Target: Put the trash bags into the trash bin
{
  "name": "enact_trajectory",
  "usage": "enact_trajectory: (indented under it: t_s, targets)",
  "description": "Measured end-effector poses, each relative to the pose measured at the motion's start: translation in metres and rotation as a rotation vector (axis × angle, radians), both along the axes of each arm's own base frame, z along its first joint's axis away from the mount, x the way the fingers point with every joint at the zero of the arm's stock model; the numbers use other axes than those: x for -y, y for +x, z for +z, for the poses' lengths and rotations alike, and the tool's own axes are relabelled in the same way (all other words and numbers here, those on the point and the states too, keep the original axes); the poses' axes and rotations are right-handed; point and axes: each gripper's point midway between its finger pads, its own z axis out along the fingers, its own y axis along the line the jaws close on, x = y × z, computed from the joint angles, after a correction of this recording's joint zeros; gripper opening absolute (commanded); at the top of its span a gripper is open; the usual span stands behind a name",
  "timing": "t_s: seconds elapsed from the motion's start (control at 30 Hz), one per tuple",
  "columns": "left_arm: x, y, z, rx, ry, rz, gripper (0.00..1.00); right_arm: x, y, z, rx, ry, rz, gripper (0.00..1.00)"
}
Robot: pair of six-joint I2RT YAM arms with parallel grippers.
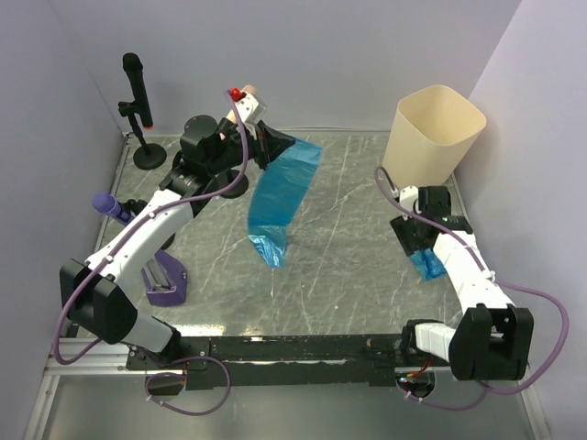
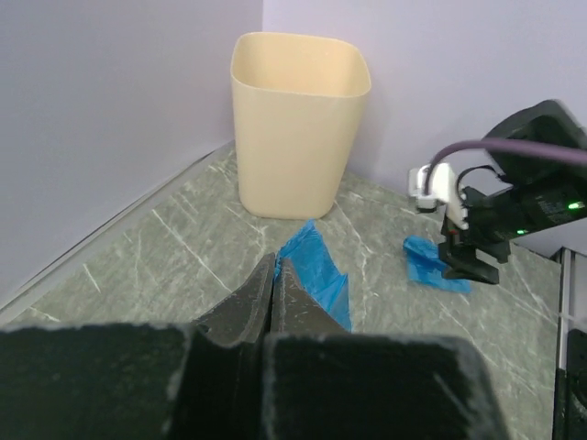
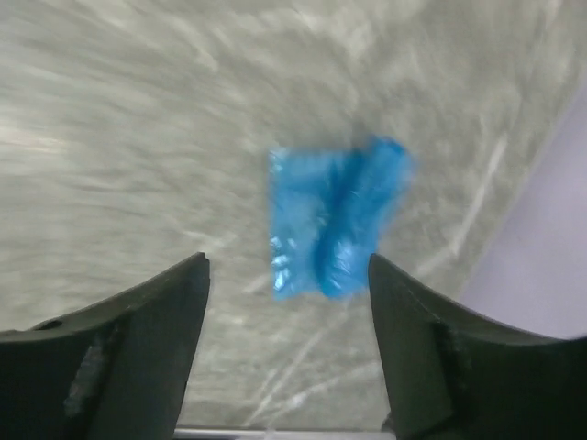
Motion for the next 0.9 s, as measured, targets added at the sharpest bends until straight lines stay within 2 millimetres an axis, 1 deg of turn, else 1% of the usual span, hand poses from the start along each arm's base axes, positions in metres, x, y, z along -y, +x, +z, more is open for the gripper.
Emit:
enact_trajectory:
  t_s: [0.03, 0.07, 0.17, 0.23, 0.27, 0.3, 0.37, 0.43, 0.5, 0.53, 0.63, 0.7, 0.73, 0.8, 0.87, 0.9]
  targets:
    - [-0.001, 0.002, 0.001, -0.007, -0.009, 0.008, 0.01, -0.009, 0.004, 0.007, 0.012, 0.045, 0.025, 0.94]
    - [-0.001, 0.004, 0.002, -0.014, -0.020, 0.017, 0.00, -0.017, 0.007, 0.015, 0.034, 0.085, 0.043, 0.99]
    - [-0.003, 0.015, 0.008, -0.045, -0.067, 0.045, 0.01, -0.051, 0.017, 0.056, 0.168, 0.234, 0.153, 0.99]
    - [-0.004, 0.024, 0.018, -0.067, -0.109, 0.062, 0.01, -0.078, 0.014, 0.086, 0.272, 0.329, 0.235, 0.99]
    - [-0.005, 0.028, 0.024, -0.079, -0.134, 0.070, 0.01, -0.092, 0.012, 0.096, 0.307, 0.368, 0.278, 0.99]
    - [-0.007, 0.032, 0.032, -0.087, -0.161, 0.076, 0.01, -0.110, 0.009, 0.106, 0.334, 0.412, 0.336, 0.99]
    - [-0.010, 0.037, 0.051, -0.099, -0.223, 0.077, 0.01, -0.149, 0.002, 0.120, 0.347, 0.500, 0.456, 0.99]
    - [-0.014, 0.037, 0.070, -0.099, -0.276, 0.065, 0.01, -0.185, 0.002, 0.129, 0.343, 0.575, 0.554, 0.99]
    - [-0.017, 0.035, 0.086, -0.097, -0.315, 0.050, 0.01, -0.209, 0.009, 0.131, 0.339, 0.629, 0.599, 0.99]
    - [-0.017, 0.032, 0.095, -0.093, -0.333, 0.038, 0.01, -0.217, 0.014, 0.130, 0.333, 0.647, 0.605, 0.99]
    - [-0.017, 0.023, 0.113, -0.078, -0.369, 0.000, 0.01, -0.242, 0.034, 0.110, 0.277, 0.683, 0.611, 0.99]
    - [-0.016, 0.018, 0.122, -0.075, -0.387, -0.024, 0.01, -0.258, 0.046, 0.105, 0.252, 0.705, 0.621, 0.99]
    - [-0.016, 0.015, 0.126, -0.076, -0.394, -0.037, 0.01, -0.268, 0.052, 0.107, 0.253, 0.719, 0.634, 0.99]
    - [-0.016, 0.011, 0.133, -0.072, -0.404, -0.052, 0.00, -0.292, 0.065, 0.123, 0.277, 0.754, 0.680, 0.99]
    - [-0.017, 0.005, 0.146, -0.054, -0.415, -0.067, 0.01, -0.313, 0.076, 0.145, 0.315, 0.793, 0.726, 0.99]
    - [-0.018, 0.002, 0.152, -0.040, -0.420, -0.073, 0.01, -0.325, 0.081, 0.161, 0.341, 0.821, 0.753, 0.99]
